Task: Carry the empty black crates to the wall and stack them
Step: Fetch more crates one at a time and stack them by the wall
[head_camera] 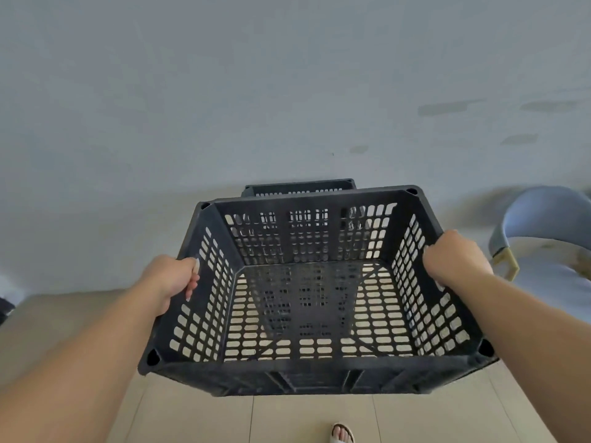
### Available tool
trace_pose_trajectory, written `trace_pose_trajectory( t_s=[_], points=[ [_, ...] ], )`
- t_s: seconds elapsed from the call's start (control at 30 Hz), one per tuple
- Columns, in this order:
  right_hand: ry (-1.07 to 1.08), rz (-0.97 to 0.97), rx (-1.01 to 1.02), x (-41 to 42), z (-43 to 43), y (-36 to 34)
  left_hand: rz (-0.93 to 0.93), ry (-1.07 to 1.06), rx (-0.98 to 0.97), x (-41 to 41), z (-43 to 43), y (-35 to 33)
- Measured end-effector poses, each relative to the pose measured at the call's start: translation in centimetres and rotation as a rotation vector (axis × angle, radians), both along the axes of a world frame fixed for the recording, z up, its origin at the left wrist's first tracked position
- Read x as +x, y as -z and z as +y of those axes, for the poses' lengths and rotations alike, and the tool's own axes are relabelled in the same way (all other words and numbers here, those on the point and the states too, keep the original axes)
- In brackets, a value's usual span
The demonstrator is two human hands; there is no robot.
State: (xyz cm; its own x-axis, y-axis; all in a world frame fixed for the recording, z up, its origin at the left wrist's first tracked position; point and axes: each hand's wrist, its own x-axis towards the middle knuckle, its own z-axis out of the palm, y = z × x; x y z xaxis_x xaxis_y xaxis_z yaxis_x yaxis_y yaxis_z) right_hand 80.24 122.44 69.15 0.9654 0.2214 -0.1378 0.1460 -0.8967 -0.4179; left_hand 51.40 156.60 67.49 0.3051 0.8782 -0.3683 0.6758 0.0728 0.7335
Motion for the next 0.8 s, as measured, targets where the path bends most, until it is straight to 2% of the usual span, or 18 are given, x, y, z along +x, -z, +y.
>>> trace_pose_trajectory(
  t_s=[0.4,0.6,0.8],
  points=[
    [-0.053,-0.069,0.047,14.9,13.1,-7.2,-0.072,0.012,0.035,14.2,13.3,-6.7],
    [-0.03,-0.097,0.031,20.0,19.6,-6.9,-0.101,-0.001,0.041,20.3,19.9,-5.7],
    [0.021,-0.06,0.007,23.6,26.3,-5.5,-0.036,0.045,0.047,25.5,27.0,-4.8]
  ],
)
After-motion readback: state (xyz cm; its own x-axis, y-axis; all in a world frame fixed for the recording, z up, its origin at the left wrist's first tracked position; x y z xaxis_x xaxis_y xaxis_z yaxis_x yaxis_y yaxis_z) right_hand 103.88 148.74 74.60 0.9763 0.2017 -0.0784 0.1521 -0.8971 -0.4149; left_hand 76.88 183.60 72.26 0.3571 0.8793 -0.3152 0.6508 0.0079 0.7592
